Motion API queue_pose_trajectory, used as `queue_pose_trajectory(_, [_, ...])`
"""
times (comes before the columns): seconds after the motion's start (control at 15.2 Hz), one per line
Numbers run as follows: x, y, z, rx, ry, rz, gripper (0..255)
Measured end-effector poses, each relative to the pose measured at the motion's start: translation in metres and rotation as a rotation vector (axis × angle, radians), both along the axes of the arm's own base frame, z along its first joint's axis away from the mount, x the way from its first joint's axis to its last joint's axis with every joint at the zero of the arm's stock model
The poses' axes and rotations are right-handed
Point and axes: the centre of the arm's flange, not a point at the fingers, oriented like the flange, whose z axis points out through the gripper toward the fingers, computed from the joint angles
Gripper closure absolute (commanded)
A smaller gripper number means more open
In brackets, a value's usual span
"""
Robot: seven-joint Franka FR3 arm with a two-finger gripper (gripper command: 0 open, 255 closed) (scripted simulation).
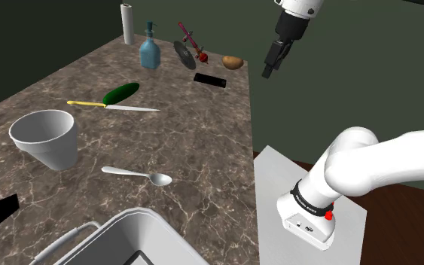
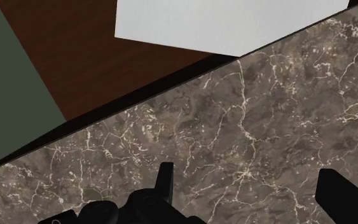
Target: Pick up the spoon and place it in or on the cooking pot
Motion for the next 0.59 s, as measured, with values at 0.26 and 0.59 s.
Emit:
queue_pose_trajectory(0.26, [0.007,0.021,-0.015,0.009,-0.008,0.015,0])
queue_pose_trajectory(0.59, [0.020,0.067,-0.046,0.032,-0.028,0.047,0])
